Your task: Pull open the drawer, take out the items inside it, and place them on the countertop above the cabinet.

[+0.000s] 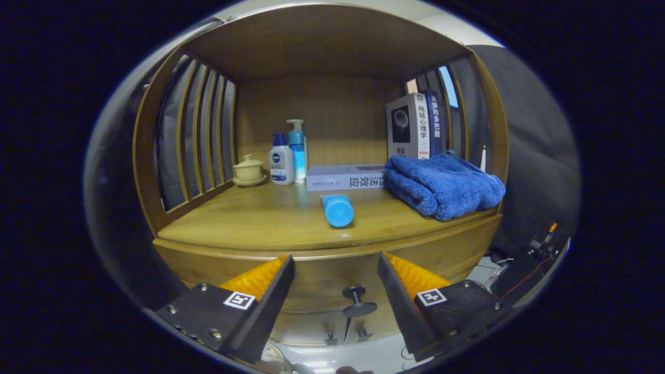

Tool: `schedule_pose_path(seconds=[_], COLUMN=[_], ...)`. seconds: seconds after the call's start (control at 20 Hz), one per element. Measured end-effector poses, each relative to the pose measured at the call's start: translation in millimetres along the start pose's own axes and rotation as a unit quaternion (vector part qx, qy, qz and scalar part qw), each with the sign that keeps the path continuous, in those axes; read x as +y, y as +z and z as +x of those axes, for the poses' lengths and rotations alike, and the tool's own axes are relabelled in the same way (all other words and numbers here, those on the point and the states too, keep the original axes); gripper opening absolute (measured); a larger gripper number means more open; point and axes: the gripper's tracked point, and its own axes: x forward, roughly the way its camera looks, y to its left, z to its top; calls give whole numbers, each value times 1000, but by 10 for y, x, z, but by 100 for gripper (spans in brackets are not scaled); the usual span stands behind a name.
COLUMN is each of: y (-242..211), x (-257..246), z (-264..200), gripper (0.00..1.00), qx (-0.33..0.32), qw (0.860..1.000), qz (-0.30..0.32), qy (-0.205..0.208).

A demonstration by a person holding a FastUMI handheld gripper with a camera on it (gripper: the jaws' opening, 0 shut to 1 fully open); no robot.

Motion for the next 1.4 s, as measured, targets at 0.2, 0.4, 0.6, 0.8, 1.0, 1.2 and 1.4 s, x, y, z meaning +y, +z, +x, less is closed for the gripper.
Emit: schedule_pose_path(seconds=[0.2,0.4,0.6,0.8,1.0,1.2,1.4], y=[-1,8,9,10,21,107,482], x=[9,9,11,8,11,-23,-18], z=[6,4,11,14,20,-47,-357], gripper=[97,97,97,97,97,97,97], qx=[0,-8,-19,-26,-33,-45,-92], qw=[1000,1000,1000,999,998,997,991], qz=[1,-14,-17,-25,-37,-59,-78], qy=[4,7,16,16,23,24,49])
